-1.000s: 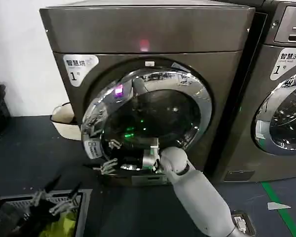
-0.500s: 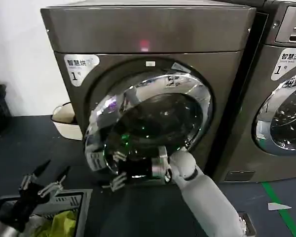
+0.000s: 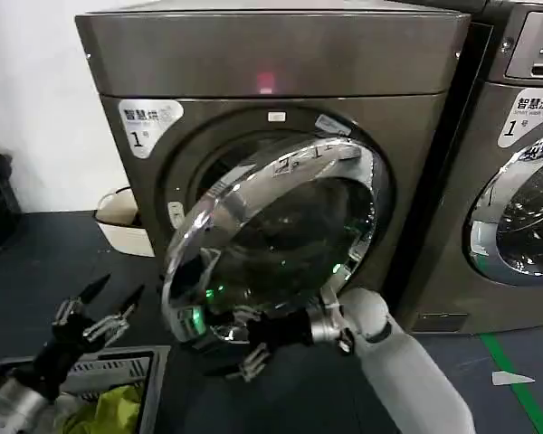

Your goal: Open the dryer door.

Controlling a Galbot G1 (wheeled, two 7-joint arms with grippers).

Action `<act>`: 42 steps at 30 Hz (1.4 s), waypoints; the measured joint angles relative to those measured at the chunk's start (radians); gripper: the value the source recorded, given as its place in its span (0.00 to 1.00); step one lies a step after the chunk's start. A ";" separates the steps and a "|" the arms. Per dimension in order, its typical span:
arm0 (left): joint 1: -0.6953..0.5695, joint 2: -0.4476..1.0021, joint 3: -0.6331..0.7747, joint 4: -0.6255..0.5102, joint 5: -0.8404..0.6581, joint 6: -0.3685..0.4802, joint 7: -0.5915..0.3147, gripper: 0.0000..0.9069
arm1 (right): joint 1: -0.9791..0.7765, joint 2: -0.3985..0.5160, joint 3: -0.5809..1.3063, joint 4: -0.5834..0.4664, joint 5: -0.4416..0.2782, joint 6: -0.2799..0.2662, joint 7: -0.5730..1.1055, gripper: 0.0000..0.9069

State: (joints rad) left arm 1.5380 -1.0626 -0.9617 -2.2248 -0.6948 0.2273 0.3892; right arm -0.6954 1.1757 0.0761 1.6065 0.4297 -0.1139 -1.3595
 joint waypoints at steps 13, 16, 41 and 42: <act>-0.147 0.178 0.093 0.085 -0.146 0.005 0.002 1.00 | -0.034 -0.051 0.038 0.010 0.002 0.015 -0.095 1.00; -0.191 0.224 0.134 0.094 -0.178 0.006 0.005 1.00 | -0.041 -0.057 0.048 0.006 0.000 0.022 -0.102 1.00; -0.465 0.366 0.568 0.180 -0.186 -0.035 0.168 1.00 | -0.302 -0.120 0.462 0.089 0.011 0.092 -0.101 1.00; -0.468 0.364 0.575 0.177 -0.183 -0.034 0.170 1.00 | -0.319 -0.115 0.491 0.090 0.013 0.093 -0.101 1.00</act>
State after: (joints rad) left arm 1.0696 -0.6989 -0.3869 -2.0479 -0.8780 0.1935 0.5592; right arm -1.0143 1.0602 0.5669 1.6968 0.4424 -0.0204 -1.4604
